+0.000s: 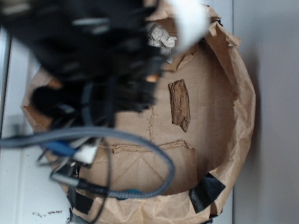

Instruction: Grab the wood chip.

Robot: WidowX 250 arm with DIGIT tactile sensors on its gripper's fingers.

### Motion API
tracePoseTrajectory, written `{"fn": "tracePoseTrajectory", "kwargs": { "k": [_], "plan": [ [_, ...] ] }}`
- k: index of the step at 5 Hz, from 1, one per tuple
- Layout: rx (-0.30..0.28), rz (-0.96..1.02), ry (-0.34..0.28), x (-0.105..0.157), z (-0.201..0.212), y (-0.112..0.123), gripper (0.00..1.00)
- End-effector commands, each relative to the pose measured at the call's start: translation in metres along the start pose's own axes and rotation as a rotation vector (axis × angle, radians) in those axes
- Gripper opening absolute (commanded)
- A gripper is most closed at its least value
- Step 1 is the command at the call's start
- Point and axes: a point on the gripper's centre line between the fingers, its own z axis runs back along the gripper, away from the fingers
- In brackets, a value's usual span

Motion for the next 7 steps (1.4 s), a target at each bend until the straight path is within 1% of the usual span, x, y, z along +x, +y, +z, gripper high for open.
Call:
{"fn": "tracePoseTrajectory", "kwargs": {
  "k": [1, 2, 3, 4, 5, 6, 7],
  "plan": [
    [0.029, 0.008, -0.048, 0.005, 0.013, 0.000, 1.00],
    [0.029, 0.008, -0.048, 0.005, 0.013, 0.000, 1.00],
    [0.021, -0.185, 0.033, 0.010, -0.026, 0.029, 1.00],
    [-0.001, -0.308, 0.073, 0.015, -0.048, 0.045, 1.00],
    [-0.054, -0.402, 0.096, 0.023, -0.074, 0.059, 1.00],
    [-0.041, -0.453, 0.122, 0.031, -0.092, 0.063, 1.00],
    [-0.023, -0.532, 0.091, 0.037, -0.099, 0.060, 1.00]
  ]
}}
